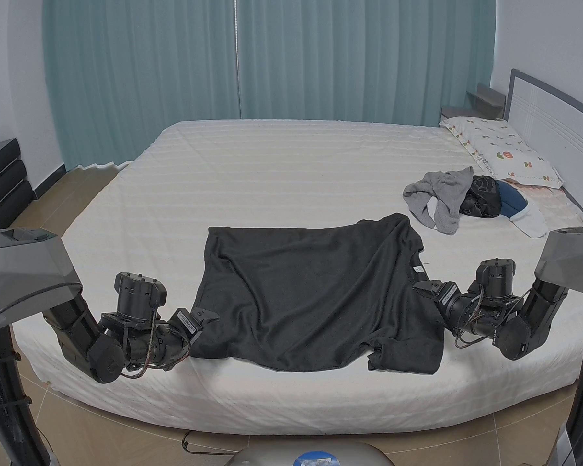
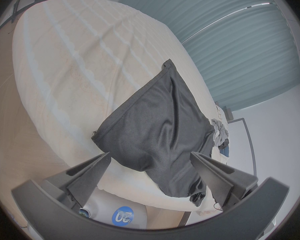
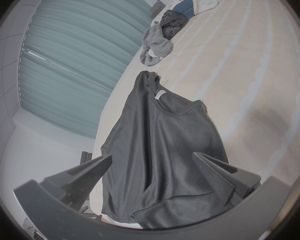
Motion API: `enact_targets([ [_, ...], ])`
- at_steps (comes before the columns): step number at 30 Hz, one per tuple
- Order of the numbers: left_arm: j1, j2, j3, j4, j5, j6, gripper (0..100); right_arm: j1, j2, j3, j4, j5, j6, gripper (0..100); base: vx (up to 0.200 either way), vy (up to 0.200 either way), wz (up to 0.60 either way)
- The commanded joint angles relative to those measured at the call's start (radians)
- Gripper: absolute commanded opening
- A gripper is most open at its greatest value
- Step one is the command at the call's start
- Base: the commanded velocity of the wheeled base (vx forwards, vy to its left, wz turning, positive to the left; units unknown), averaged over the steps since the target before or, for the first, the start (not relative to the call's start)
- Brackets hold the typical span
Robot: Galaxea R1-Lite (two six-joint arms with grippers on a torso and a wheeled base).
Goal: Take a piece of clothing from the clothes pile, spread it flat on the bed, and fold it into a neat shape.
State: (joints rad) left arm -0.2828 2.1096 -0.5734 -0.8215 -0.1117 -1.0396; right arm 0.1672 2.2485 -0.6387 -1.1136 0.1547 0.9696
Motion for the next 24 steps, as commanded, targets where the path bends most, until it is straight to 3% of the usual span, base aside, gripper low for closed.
enact_targets([
  [1, -0.006, 0.000, 0.001, 0.001, 0.000, 0.000, 100, 0.002, 0.003, 0.001, 0.000, 0.000, 0.000, 100, 0.000, -0.200, 0.00],
  [7, -0.004, -0.005, 0.012, -0.002, 0.003, 0.003, 100, 0.005, -0.004, 0.004, 0.001, 0.003, 0.000, 100, 0.000, -0.200, 0.00],
  [16, 0.007, -0.006, 0.015, -0.004, 0.012, 0.007, 100, 0.029, -0.009, 0.024, 0.001, 0.002, -0.005, 100, 0.000, 0.000, 0.00],
  [24, 0.014, -0.025, 0.044, -0.004, 0.015, 0.015, 100, 0.046, -0.006, 0.048, 0.000, 0.002, -0.054, 100, -0.200, 0.000, 0.00],
])
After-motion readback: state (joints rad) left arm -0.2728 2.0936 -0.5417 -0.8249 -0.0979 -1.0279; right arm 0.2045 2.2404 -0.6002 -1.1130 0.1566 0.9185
